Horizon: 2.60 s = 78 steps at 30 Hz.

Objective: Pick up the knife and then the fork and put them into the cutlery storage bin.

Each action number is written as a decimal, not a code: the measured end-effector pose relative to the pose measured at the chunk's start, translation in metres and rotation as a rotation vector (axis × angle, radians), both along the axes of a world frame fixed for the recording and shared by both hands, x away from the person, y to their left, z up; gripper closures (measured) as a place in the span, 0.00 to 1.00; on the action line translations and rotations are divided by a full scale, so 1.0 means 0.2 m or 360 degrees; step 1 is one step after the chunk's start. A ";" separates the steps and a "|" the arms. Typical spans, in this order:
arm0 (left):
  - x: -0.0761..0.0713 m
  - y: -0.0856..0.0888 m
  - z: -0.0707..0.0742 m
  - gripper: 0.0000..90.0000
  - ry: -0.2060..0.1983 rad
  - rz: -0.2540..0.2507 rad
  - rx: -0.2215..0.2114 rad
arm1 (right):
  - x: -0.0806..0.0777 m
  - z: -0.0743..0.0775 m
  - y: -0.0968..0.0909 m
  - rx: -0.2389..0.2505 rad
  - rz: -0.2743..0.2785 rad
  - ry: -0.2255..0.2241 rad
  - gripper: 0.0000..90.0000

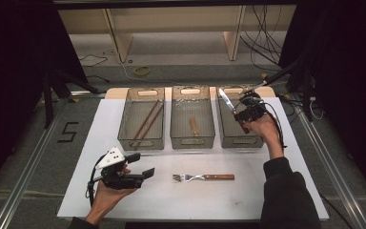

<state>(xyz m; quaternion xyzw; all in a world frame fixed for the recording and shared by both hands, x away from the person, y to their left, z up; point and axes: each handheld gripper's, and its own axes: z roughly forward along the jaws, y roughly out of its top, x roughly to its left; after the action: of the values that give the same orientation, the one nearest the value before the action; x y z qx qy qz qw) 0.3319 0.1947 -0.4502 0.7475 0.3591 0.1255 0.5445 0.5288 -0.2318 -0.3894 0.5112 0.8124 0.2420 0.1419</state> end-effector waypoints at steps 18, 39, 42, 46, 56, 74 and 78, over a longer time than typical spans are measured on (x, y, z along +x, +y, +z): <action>0.00 0.00 0.00 0.19 0.0001 -0.0004 0.0003 | 0.03 -0.04 0.02 -0.0020 -0.0055 0.0037 0.86; 0.00 0.00 0.00 0.19 0.0007 -0.0002 0.0002 | 0.02 -0.05 0.05 0.0009 -0.0055 0.0060 0.67; 0.00 0.00 0.00 0.19 0.0005 -0.0003 0.0004 | -0.01 -0.02 0.06 0.0007 0.0010 -0.0005 0.63; 0.00 0.00 -0.01 0.19 0.0007 -0.0002 0.0003 | -0.07 0.03 0.09 0.0029 0.0100 -0.0053 0.57; 0.00 0.00 -0.01 0.19 0.0008 0.0001 0.0003 | -0.32 0.12 0.19 0.0167 0.0476 -0.0151 0.44; 0.01 0.00 -0.01 0.19 0.0003 -0.0003 0.0008 | -0.63 -0.06 0.37 0.0076 0.0972 -0.0030 0.41; 0.00 0.00 -0.01 0.19 -0.0001 -0.0009 0.0005 | -0.64 -0.12 0.36 0.0044 0.0995 0.0018 0.42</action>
<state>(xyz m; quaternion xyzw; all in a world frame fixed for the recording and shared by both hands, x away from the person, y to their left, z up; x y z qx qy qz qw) 0.3322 0.1949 -0.4519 0.7494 0.3566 0.1249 0.5438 0.4003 -0.1593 -0.4125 0.2398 0.9276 0.2821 0.0490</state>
